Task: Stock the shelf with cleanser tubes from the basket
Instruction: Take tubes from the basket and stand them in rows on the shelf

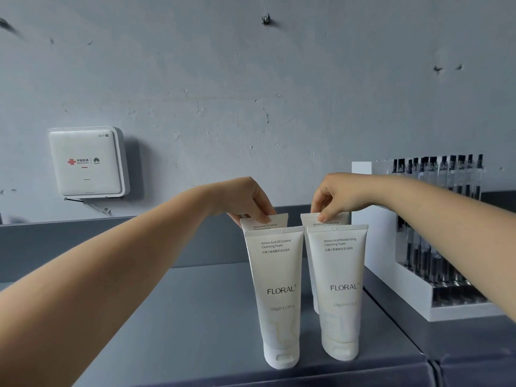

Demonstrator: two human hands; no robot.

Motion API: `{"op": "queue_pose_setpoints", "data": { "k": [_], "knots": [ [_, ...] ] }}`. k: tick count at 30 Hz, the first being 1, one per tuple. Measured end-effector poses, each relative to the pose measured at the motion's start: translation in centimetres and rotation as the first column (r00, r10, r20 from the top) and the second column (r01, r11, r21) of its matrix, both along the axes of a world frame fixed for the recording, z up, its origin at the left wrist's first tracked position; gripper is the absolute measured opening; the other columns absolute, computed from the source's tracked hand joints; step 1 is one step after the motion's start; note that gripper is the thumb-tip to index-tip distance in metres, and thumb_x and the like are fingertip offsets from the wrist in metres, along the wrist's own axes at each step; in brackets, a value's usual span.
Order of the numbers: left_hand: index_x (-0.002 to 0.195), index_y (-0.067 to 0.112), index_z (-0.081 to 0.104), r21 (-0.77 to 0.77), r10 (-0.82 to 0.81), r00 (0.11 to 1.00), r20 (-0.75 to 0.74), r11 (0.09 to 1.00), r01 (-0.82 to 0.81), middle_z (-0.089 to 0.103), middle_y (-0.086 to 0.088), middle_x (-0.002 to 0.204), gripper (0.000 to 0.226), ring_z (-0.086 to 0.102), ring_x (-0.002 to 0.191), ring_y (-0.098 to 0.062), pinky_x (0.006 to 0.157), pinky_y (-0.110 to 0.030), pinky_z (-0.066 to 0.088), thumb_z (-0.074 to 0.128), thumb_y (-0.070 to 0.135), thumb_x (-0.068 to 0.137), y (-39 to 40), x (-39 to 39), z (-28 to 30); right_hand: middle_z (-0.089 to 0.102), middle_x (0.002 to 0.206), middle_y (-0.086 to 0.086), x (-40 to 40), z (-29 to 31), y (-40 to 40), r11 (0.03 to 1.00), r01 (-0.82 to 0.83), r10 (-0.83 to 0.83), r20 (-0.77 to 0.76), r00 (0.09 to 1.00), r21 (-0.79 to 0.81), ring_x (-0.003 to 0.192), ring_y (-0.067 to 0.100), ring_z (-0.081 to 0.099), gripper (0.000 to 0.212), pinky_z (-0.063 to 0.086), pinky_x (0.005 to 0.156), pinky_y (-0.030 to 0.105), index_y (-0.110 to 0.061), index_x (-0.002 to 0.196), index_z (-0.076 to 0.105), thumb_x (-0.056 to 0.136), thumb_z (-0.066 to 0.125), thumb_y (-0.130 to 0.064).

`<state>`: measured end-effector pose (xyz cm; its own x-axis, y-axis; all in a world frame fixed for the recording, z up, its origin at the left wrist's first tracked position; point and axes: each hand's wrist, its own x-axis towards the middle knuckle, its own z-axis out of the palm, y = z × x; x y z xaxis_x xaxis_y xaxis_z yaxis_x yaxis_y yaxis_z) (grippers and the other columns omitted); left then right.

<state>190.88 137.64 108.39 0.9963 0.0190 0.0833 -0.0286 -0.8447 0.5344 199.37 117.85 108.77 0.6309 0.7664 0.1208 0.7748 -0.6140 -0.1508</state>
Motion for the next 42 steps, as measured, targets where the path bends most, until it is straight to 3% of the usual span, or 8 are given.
{"op": "queue_pose_setpoints", "data": {
  "k": [6,14,18,22,25,30,35,42],
  "knots": [
    [0.090,0.022,0.074,0.001,-0.074,0.997,-0.034,0.997,0.074,0.073,0.008,0.075,0.019,0.068,0.067,-0.005,0.067,-0.021,0.058,0.068,0.006,0.083,-0.3,-0.5,0.0,0.060,0.071,-0.016,-0.4,-0.2,-0.1,0.999,0.037,-0.037,0.003,0.999,0.013,0.066,0.000,0.053,0.012,0.043,0.070,0.021,-0.018,0.094,0.071,0.083,0.066,-0.015],
    [0.099,0.016,0.072,0.098,-0.004,0.999,0.047,0.995,0.000,0.067,0.006,0.078,0.019,0.063,0.070,-0.009,0.060,-0.018,0.057,0.066,0.007,0.083,-1.3,-1.0,-0.3,0.057,0.074,-0.018,-1.2,-0.3,0.0,0.997,0.074,-0.073,0.072,0.995,-0.019,0.078,0.008,0.054,0.018,0.041,0.067,0.017,-0.015,0.102,0.069,0.086,0.063,-0.017],
    [0.099,0.014,0.071,0.128,0.005,0.995,0.098,0.992,-0.018,0.064,0.004,0.081,0.017,0.060,0.070,-0.009,0.060,-0.019,0.055,0.064,0.010,0.084,-1.7,-1.4,-0.3,0.064,0.091,-0.006,-2.0,0.2,-0.4,0.990,0.097,-0.109,0.124,0.986,0.098,0.086,0.010,0.056,0.020,0.043,0.072,0.018,-0.015,0.104,0.069,0.085,0.061,-0.014],
    [0.103,0.007,0.069,0.086,0.057,0.953,0.298,0.993,-0.086,0.068,-0.002,0.086,0.020,0.062,0.071,-0.013,0.066,-0.023,0.051,0.059,0.009,0.086,-1.6,-2.4,0.7,0.061,0.092,-0.005,-3.8,1.4,-1.4,0.951,0.100,-0.187,0.290,0.938,0.292,0.085,0.010,0.053,0.019,0.039,0.074,0.021,-0.018,0.102,0.069,0.086,0.059,-0.019],
    [0.100,0.007,0.070,0.086,0.084,0.816,0.571,0.983,-0.162,0.064,-0.001,0.085,0.019,0.057,0.076,-0.015,0.061,-0.015,0.042,0.057,0.010,0.086,-2.5,-4.1,1.0,0.058,0.087,-0.007,-6.2,1.3,-2.4,0.908,0.077,-0.273,0.442,0.855,0.412,0.085,0.015,0.052,0.016,0.044,0.077,0.027,-0.023,0.096,0.068,0.086,0.055,-0.024],
    [0.104,0.019,0.066,0.285,-0.034,0.678,0.734,0.922,-0.263,0.055,0.008,0.089,0.022,0.055,0.084,-0.018,0.073,-0.027,0.045,0.054,0.020,0.086,-6.1,-7.7,-0.3,0.054,0.084,-0.007,-10.2,-0.2,-5.0,0.899,0.081,-0.340,0.568,0.749,0.431,0.083,0.019,0.048,0.017,0.035,0.070,0.027,-0.023,0.093,0.065,0.087,0.049,-0.025],
    [0.111,0.021,0.063,0.436,-0.191,0.645,0.740,0.867,-0.243,0.061,0.003,0.099,0.027,0.045,0.078,-0.013,0.066,-0.025,0.033,0.052,0.023,0.086,-11.8,-10.1,-3.5,0.053,0.083,-0.006,-12.6,-3.1,-10.3,0.920,0.138,-0.339,0.566,0.752,0.368,0.082,0.019,0.045,0.014,0.037,0.072,0.028,-0.023,0.091,0.062,0.088,0.050,-0.029],
    [0.122,0.023,0.056,0.596,-0.335,0.839,0.430,0.803,0.015,0.060,0.001,0.120,0.035,0.055,0.110,-0.025,0.077,-0.032,0.043,0.048,0.028,0.088,-23.0,-10.2,-13.6,0.060,0.090,-0.002,-14.2,-14.1,-21.1,0.934,0.341,-0.355,0.375,0.856,0.106,0.093,0.026,0.058,0.015,0.034,0.064,0.029,-0.023,0.091,0.060,0.089,0.049,-0.033]
  ]
}}
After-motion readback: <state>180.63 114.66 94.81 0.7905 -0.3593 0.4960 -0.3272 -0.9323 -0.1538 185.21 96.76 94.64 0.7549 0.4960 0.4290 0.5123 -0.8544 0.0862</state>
